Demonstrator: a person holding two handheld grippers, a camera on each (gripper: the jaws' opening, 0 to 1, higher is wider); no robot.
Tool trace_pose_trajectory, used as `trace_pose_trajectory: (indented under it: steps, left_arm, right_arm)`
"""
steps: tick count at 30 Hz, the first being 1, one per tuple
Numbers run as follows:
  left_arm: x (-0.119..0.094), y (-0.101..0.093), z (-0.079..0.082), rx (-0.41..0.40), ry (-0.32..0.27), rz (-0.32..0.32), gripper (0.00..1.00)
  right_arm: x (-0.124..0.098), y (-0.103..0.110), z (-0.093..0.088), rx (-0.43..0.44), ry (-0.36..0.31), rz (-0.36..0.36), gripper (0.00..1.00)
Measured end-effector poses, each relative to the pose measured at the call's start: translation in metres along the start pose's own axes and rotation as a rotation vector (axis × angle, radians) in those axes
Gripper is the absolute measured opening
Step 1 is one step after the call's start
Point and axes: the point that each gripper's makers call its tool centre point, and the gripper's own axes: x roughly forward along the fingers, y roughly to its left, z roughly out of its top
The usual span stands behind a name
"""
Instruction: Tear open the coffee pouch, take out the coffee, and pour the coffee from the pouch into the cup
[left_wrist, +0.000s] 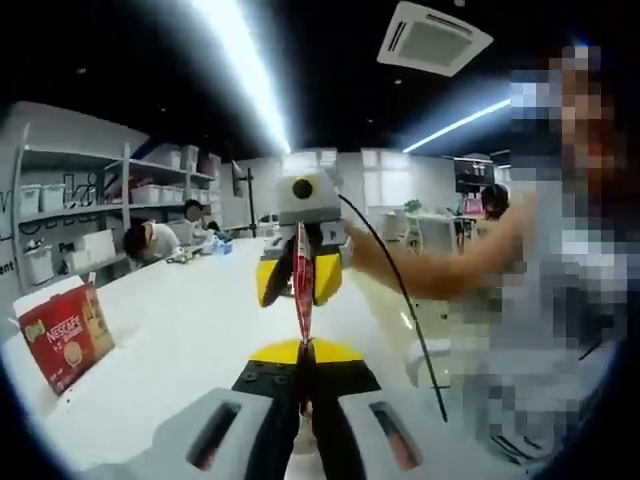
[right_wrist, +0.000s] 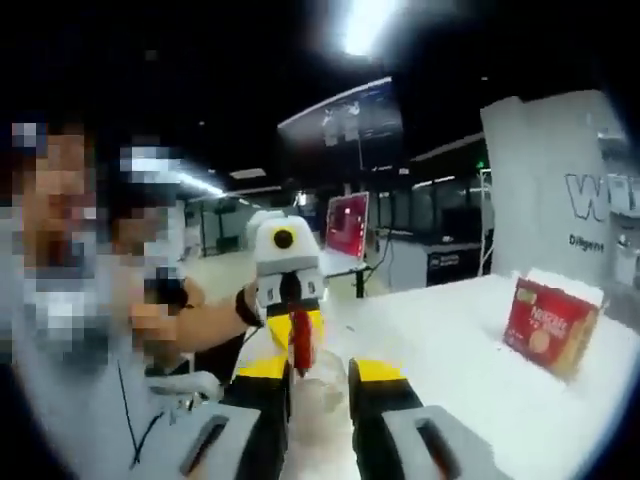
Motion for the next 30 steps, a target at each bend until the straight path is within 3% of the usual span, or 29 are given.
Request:
trace_pose_trajectory:
  steps: [3,7,10,18,30]
  left_arm:
    - [0.0,-0.001,0.002,0.003,-0.016,0.003,0.04]
    - [0.001,-0.002,0.004,-0.011,-0.029,0.001,0.04]
    - [0.0,-0.004,0.005,-0.043,-0.059,-0.017,0.04]
    - [0.007,-0.001,0.0,-0.054,-0.034,-0.005,0.04]
    - [0.005,0.0,-0.003,-0.071,-0.014,-0.005,0.04]
  right_arm:
    - [0.001,0.004,0.004,0.013,-0.195,-0.024,0.23]
    - [0.0,0.003,0.008,0.035,-0.38,-0.066,0.17]
    - [0.001,0.006,0.007,0.08,-0.471,-0.049,0.16]
    - [0.011,0.008,0.005,0.152,-0.541,-0.026,0.08]
    - [0.007,0.011,0.014,0.106,-0.588,-0.024,0.08]
